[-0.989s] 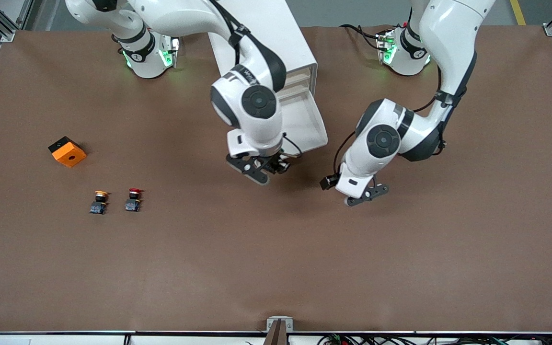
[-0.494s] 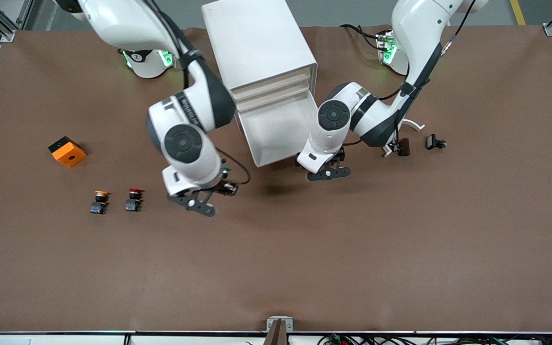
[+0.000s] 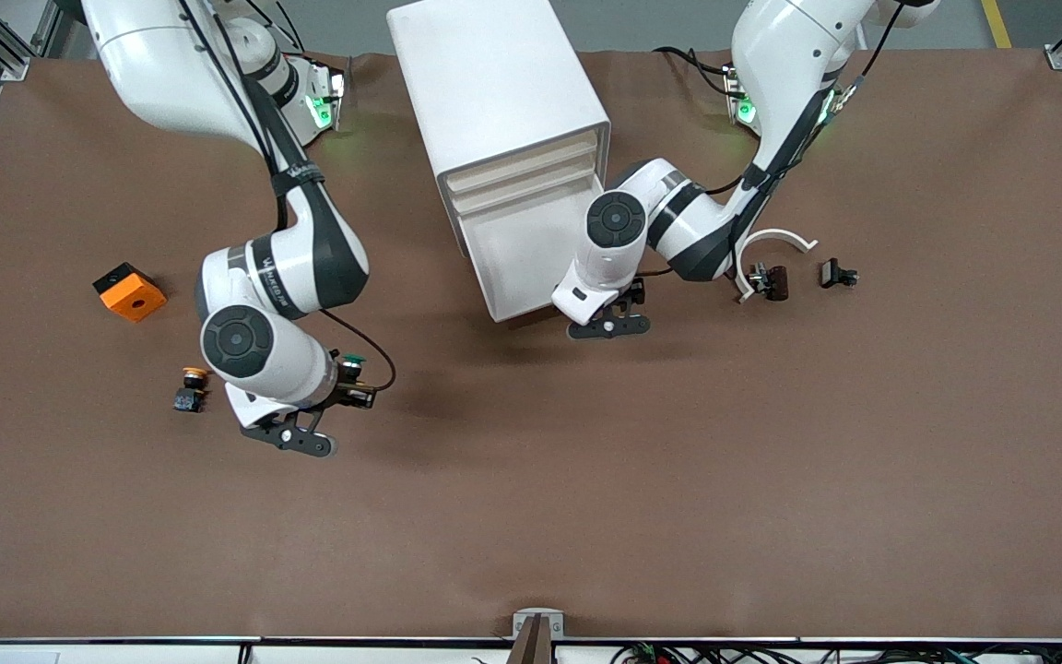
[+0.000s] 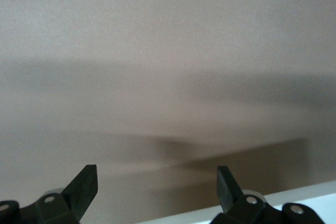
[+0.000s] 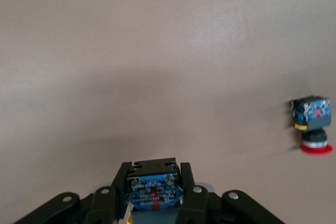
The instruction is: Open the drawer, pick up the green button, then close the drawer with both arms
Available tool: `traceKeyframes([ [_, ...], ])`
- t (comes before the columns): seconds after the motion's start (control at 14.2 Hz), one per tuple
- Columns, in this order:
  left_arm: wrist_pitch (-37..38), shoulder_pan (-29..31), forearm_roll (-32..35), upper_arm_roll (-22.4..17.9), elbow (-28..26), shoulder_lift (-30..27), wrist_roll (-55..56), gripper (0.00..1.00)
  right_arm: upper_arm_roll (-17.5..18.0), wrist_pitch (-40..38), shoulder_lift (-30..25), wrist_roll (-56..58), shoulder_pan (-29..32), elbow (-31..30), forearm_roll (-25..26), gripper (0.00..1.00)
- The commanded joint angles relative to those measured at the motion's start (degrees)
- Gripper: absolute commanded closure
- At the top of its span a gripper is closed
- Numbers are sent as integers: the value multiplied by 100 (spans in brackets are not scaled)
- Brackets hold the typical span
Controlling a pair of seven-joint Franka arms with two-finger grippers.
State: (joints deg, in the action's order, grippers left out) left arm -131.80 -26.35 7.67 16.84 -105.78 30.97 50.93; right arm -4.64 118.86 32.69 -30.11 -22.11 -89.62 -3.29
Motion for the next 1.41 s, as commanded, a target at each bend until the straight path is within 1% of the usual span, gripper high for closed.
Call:
traceKeyframes([
  [0.0,-13,-160,6,13,84,172,268,0,95,819,-517,628,355,-1169,-41,100],
  [0.14,-13,-222,-160,82,84,199,488,0,95,1409,-561,919,462,-1645,-41,100],
  [0.35,14,-222,-747,276,84,199,506,0,86,1613,-544,1007,550,-1831,-23,100],
  [0.42,22,-231,-950,346,75,199,506,0,78,1779,-544,1095,611,-1988,-14,100],
  [0.64,31,-300,-1163,583,58,260,663,0,78,2657,-553,1332,742,-2559,-5,100],
  [0.71,31,-318,-1163,645,58,304,812,0,78,2773,-535,1394,821,-2648,-5,100],
  [1.2,58,-529,-1172,1058,49,419,1621,0,78,2870,-483,1447,814,-2658,-5,100],
  [1.34,58,-556,-1172,1067,66,428,1885,0,86,2897,-456,1360,778,-2658,-5,100],
])
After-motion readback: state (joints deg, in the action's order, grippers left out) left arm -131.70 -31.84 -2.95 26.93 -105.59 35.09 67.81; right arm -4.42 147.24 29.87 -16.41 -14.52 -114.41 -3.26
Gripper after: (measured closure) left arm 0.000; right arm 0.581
